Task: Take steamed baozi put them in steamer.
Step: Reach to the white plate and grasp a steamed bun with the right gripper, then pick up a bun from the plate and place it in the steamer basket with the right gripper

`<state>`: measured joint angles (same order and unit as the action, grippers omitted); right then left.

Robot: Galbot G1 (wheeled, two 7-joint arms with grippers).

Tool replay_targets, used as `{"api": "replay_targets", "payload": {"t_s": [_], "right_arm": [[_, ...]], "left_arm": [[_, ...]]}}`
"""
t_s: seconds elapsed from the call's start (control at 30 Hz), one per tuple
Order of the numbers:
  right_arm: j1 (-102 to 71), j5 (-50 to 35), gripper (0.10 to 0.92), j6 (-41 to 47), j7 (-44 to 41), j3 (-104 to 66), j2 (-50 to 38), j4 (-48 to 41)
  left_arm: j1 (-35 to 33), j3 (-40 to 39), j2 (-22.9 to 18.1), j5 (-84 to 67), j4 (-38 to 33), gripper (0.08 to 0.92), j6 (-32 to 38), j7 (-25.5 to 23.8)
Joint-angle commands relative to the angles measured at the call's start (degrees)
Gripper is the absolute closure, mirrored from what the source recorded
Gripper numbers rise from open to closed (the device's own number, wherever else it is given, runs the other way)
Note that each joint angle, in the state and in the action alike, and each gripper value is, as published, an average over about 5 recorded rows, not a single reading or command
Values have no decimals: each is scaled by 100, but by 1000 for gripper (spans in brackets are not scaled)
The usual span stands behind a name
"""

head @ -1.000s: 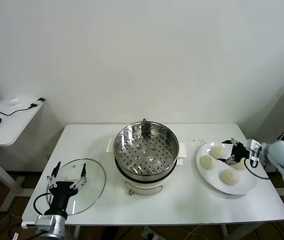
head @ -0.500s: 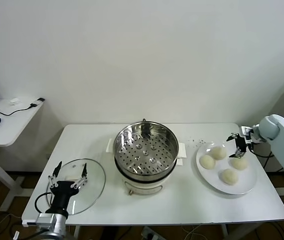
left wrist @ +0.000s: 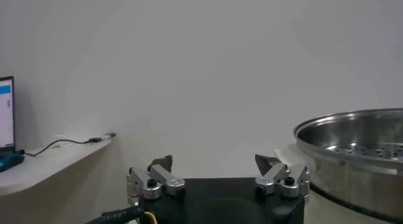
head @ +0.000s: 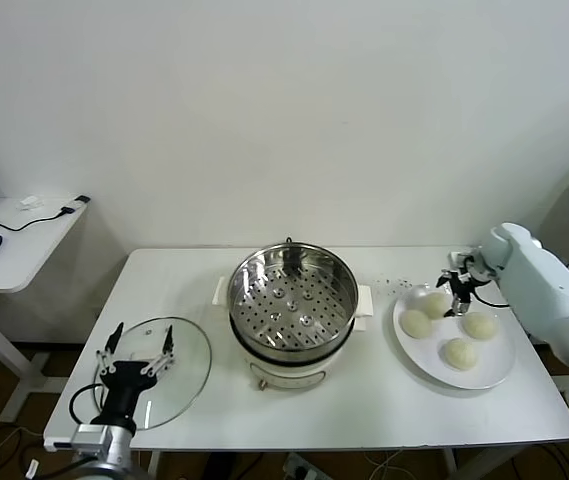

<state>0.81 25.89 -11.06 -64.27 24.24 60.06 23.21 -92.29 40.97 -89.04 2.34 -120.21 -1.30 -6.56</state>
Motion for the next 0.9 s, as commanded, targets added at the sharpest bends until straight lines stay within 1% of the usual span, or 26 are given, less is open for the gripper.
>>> {"api": "replay_targets", "payload": {"t_s": [0.03, 0.13, 0.4, 0.67, 0.77, 0.9], "right_arm": [[130, 360, 203, -82, -59, -31, 345, -490], [123, 432, 210, -91, -60, -67, 330, -491], [109, 625, 319, -121, -50, -292, 331, -517], [107, 658, 398, -177, -90, -388, 301, -454], [114, 547, 414, -212, -177, -325, 192, -247], [191, -95, 422, -173, -405, 200, -177, 435]], "left_arm": [[-4, 3, 4, -23, 17, 177, 9, -4], [5, 2, 7, -22, 24, 177, 11, -3], [7, 14, 12, -23, 32, 177, 17, 0], [-12, 25, 7, -23, 30, 177, 25, 0], [-30, 34, 4, -23, 22, 177, 29, 1], [-68, 58, -1, -27, 6, 177, 33, -7]]}}
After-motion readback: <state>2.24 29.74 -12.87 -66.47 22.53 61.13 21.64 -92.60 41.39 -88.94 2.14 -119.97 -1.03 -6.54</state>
